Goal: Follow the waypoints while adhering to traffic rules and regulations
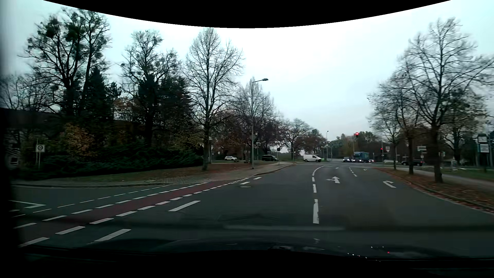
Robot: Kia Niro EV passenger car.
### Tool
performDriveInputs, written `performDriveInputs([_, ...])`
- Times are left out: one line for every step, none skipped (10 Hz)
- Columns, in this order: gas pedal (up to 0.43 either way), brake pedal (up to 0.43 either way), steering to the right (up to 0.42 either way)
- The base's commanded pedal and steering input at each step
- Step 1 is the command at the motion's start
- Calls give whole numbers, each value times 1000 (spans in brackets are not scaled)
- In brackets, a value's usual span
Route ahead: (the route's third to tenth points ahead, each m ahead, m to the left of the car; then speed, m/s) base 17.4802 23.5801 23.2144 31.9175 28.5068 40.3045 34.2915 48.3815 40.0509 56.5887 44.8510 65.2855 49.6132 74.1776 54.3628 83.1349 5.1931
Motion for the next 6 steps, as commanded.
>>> performDriveInputs([138,0,-326])
performDriveInputs([130,0,-337])
performDriveInputs([130,0,-345])
performDriveInputs([130,0,-358])
performDriveInputs([130,0,-364])
performDriveInputs([130,0,-369])
